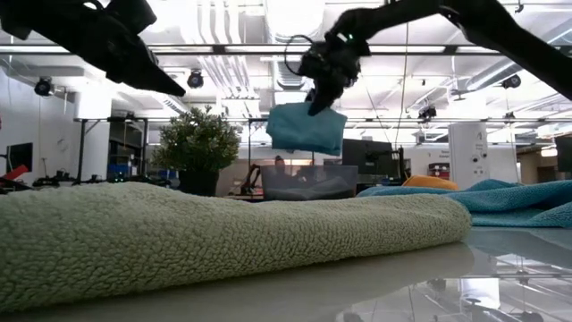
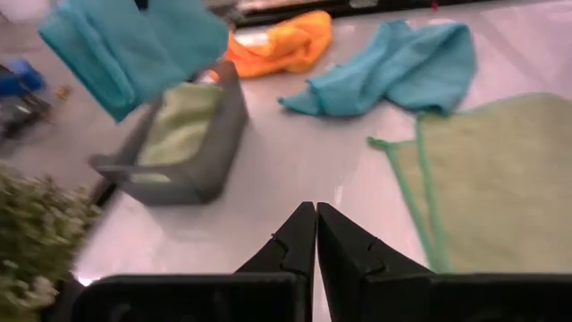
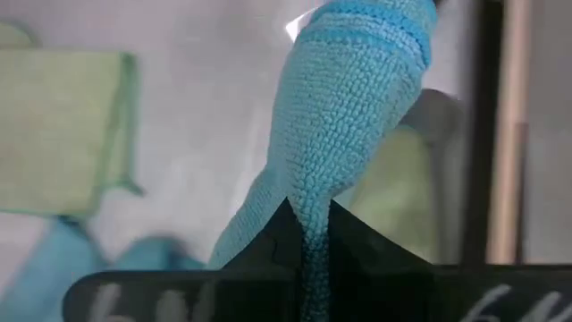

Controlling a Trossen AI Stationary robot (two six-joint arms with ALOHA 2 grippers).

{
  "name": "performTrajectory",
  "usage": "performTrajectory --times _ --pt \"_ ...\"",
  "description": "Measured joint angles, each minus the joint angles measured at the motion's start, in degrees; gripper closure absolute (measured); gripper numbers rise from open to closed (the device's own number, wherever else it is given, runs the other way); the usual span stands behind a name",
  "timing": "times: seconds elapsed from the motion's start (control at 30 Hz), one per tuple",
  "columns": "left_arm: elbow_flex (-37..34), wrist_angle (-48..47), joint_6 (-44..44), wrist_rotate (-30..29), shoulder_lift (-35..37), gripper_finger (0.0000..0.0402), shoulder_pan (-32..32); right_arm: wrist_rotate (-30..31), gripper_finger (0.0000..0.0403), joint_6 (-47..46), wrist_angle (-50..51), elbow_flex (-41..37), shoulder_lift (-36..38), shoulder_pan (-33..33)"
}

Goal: Fold microfiber towels
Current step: Stack the folded blue towel on top of the folded green towel into the black bin

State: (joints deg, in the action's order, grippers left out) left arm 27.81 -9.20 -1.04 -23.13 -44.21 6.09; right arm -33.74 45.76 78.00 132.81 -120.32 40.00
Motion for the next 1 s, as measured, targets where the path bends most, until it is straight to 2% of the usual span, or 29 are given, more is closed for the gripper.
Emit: performTrajectory --times 0.23,0.5,0.83,1.0 --pt "0.0 4.21 -4.21 -4.0 -1.16 0.0402 -0.11 -1.03 0.039 9.85 -1.9 -0.22 -3.62 1.67" --pt "0.0 4.93 -4.3 -4.59 -1.09 0.0402 -0.11 -1.16 0.039 18.22 0.08 -0.35 -6.39 1.56" --pt "0.0 4.87 -4.3 -6.32 -1.15 0.0402 -0.12 -0.61 0.039 20.87 -1.74 -0.48 -11.57 0.6" --pt "0.0 4.86 -4.26 -7.03 -1.17 0.0402 -0.11 1.97 0.039 19.67 -4.43 -0.48 -12.19 0.28"
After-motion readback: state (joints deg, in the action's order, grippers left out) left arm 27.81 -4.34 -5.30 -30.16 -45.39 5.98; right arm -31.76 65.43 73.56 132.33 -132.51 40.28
